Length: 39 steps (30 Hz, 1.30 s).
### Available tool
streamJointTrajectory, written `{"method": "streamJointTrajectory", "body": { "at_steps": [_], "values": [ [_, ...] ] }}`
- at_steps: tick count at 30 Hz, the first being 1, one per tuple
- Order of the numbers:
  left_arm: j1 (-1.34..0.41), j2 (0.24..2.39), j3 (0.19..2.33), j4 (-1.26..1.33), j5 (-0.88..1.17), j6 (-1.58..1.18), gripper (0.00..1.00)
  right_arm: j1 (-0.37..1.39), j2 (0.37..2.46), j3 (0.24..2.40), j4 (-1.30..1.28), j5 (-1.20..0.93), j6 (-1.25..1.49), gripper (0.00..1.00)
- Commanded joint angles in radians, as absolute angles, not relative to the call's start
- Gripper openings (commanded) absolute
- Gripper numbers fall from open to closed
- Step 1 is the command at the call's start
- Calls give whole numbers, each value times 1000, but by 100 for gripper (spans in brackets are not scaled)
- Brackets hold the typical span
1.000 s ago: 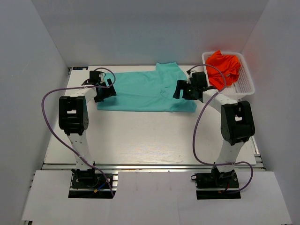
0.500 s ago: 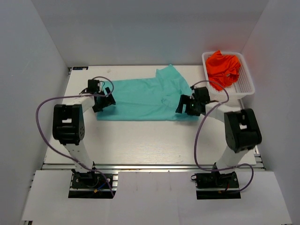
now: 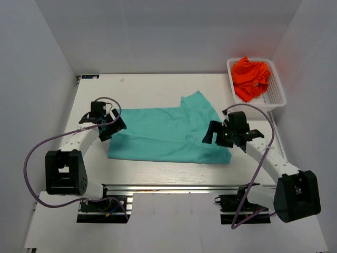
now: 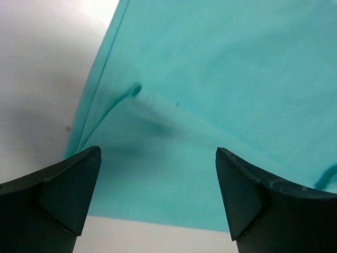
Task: Fold and stack the t-shirts
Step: Fold the flattened tshirt in 1/3 of the way, then grap the side of the flattened tshirt furthest away from the robot with both arms
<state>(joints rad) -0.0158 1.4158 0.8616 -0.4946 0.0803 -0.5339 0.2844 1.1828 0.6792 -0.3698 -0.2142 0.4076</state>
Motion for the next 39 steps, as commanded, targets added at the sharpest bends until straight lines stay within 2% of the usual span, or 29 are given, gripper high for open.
{"method": "streamJointTrajectory", "body": {
  "at_steps": [1, 4, 7, 13, 19, 23, 24, 26, 27, 30, 31, 32, 39],
  "values": [
    [-17, 1416, 991, -502, 12, -545, 100, 293, 1141, 813, -299, -204, 373, 90],
    [-2, 1491, 1089, -456, -20, -545, 100, 287, 1170, 834, -118, -184, 358, 90],
    [-2, 1625, 1207, -442, -67, -523, 100, 284, 1230, 920, -75, -112, 356, 90],
    [-2, 1897, 1492, -520, -130, -503, 100, 282, 1567, 1250, -173, -46, 328, 90],
    [-2, 2083, 1615, -554, -130, -492, 95, 265, 1795, 1479, -245, -49, 311, 90],
    [-2, 2127, 1615, -534, -88, -473, 79, 244, 1909, 1589, -258, -11, 299, 90],
    [-2, 2128, 1603, -519, -68, -472, 69, 235, 1943, 1609, -265, 29, 295, 90],
    [-2, 2137, 1589, -497, -34, -463, 58, 232, 2002, 1686, -273, 41, 278, 90],
    [-2, 2137, 1580, -486, -2, -463, 48, 229, 2040, 1703, -278, 38, 273, 90],
    [-2, 2137, 1565, -465, 34, -453, 28, 210, 2123, 1828, -291, 22, 261, 90],
    [-2, 2146, 1565, -465, 34, -453, 8, 210, 2179, 1848, -296, 20, 262, 90],
    [-2, 2146, 1565, -477, 34, -453, 0, 212, 2196, 1897, -292, 11, 256, 90],
    [-2, 2112, 1519, -456, 21, -453, 0, 209, 2385, 2042, -232, -94, 226, 90]
  ]
}}
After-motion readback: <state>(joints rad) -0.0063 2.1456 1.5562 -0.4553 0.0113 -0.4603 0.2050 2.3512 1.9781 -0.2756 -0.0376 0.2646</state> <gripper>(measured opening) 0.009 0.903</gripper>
